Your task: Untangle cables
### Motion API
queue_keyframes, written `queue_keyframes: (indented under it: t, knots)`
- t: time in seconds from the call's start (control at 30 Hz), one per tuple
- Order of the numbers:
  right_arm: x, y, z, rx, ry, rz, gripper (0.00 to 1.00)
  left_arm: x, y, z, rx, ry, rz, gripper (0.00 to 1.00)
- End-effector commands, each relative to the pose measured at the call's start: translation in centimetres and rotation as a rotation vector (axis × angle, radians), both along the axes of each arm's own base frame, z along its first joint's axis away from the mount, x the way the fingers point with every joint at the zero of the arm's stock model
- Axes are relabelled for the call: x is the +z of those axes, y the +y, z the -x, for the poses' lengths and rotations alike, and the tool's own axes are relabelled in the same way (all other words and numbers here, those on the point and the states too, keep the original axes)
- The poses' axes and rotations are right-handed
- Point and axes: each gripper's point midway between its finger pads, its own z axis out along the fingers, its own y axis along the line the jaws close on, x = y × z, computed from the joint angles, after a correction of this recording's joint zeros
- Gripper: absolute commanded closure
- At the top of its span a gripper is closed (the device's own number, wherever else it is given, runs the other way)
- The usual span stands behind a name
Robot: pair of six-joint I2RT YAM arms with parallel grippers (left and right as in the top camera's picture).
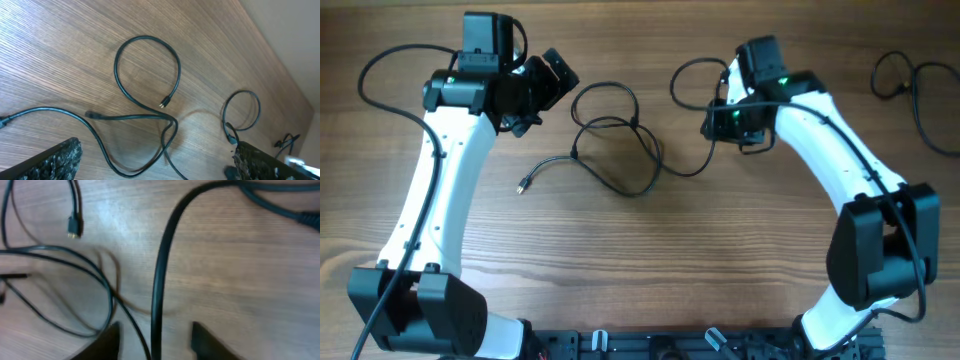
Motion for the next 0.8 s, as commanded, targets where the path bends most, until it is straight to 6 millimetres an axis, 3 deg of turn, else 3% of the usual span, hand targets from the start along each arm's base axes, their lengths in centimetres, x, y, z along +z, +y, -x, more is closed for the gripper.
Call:
queue_keyframes:
  t: [0.0,0.1,0.23,0.33,0.47,0.63,0.77]
  knots:
    - [-1.7,0.6,0.4,0.007,0.007,0.019,0.72,0.8,-0.4,0.1,0.005,-0.019,0.006,0.00]
    - [-1.1,1.3,-0.3,0.017,-0.026,-0.016,0.96,0.6,-0.4,0.0,0.009,-0.016,0.008,0.00]
    - [2.8,4.1,-0.6,0.077,-0.050,-0.178,0.96,0.1,-0.5,-0.2,0.024,-0.001,0.016,0.00]
    - [7.3,4.4,-1.1,0.090,-0.135,-0.203,0.96,-0.3,-0.5,-0.3,0.023,0.010,0.014,0.00]
    - [10.9,3.7,-0.8,0.084,-0.225,-0.194,0.96,-0.7,-0.5,-0.4,0.023,0.020,0.013,0.00]
    - [11.6,2.7,0.1,0.064,-0.228,-0.152,0.96,-1.0,-1.0,-0.1,0.010,0.035,0.017,0.01]
    - [11.0,1.5,-0.1,0.024,-0.225,-0.085,0.96,-2.1,-3.5,2.4,-0.120,0.105,-0.011,0.09]
